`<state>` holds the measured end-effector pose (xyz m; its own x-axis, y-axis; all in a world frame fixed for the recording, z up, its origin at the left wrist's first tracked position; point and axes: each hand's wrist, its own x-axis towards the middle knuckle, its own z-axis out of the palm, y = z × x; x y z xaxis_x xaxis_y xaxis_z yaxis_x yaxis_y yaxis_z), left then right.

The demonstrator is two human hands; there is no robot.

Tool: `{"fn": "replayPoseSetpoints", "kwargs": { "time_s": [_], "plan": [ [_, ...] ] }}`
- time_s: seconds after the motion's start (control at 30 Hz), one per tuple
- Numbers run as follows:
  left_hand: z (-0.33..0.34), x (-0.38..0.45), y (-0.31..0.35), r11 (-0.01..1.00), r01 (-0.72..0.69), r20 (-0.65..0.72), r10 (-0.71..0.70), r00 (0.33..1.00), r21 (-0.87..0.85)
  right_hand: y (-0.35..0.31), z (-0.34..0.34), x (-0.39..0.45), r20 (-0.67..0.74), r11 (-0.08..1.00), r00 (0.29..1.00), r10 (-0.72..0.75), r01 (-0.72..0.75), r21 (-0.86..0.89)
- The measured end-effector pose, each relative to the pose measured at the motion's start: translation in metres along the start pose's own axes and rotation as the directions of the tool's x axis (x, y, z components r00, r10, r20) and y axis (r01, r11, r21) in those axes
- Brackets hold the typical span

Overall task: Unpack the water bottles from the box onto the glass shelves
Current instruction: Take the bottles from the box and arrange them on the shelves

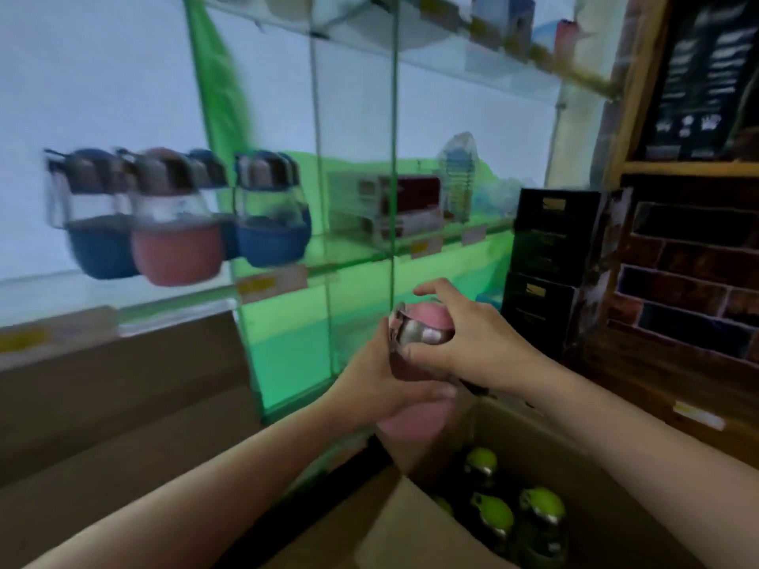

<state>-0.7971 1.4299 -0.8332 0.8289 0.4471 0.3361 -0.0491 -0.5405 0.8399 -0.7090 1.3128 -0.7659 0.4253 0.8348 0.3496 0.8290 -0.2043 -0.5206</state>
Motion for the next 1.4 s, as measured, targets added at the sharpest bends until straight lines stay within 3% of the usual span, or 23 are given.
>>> {"fn": "replayPoseSetpoints", "kwargs": {
  "time_s": [0.2, 0.3, 0.43, 0.63, 0.97, 1.2, 1.27, 1.33, 1.4],
  "plan": [
    [-0.13, -0.042, 0.049, 0.992, -0.099, -0.252, 0.117, 0.961, 0.08, -0.128, 0.012, 0.033, -0.166, 0.961, 0.953, -0.255, 0.268, 0.062],
    [-0.195, -0.062, 0.071, 0.983, -0.062, -0.319, 0.115, 0.941, 0.172, -0.183, 0.023, 0.055, -0.205, 0.935, 0.923, -0.326, 0.347, 0.074],
    [-0.264, -0.08, 0.083, 0.989, -0.016, -0.407, 0.074, 0.911, 0.146, -0.239, 0.043, 0.082, -0.169, 0.909, 0.917, -0.361, 0.386, 0.156],
    [-0.352, -0.073, 0.054, 0.992, 0.099, -0.57, -0.033, 0.821, 0.084, -0.275, 0.077, 0.105, -0.137, 0.926, 0.924, -0.358, 0.37, 0.076],
    [-0.392, -0.07, 0.002, 0.967, 0.252, -0.587, -0.183, 0.789, 0.037, -0.297, 0.112, 0.126, 0.042, 0.913, 0.913, -0.405, 0.402, 0.072],
    [-0.402, -0.063, -0.008, 0.927, 0.369, -0.682, -0.23, 0.694, 0.062, -0.3, 0.121, 0.127, 0.065, 0.904, 0.904, -0.423, 0.415, 0.107],
    [-0.396, -0.064, 0.001, 0.886, 0.455, -0.734, -0.246, 0.633, 0.095, -0.298, 0.12, 0.125, 0.058, 0.905, 0.906, -0.418, 0.41, 0.111],
    [-0.39, -0.066, 0.011, 0.833, 0.514, -0.82, -0.139, 0.555, 0.207, -0.295, 0.117, 0.123, 0.051, 0.901, 0.905, -0.423, 0.415, 0.124],
    [-0.385, -0.068, 0.021, 0.793, 0.491, -0.849, 0.061, 0.525, 0.361, -0.29, 0.112, 0.121, 0.043, 0.902, 0.907, -0.42, 0.411, 0.134]
  ]
}}
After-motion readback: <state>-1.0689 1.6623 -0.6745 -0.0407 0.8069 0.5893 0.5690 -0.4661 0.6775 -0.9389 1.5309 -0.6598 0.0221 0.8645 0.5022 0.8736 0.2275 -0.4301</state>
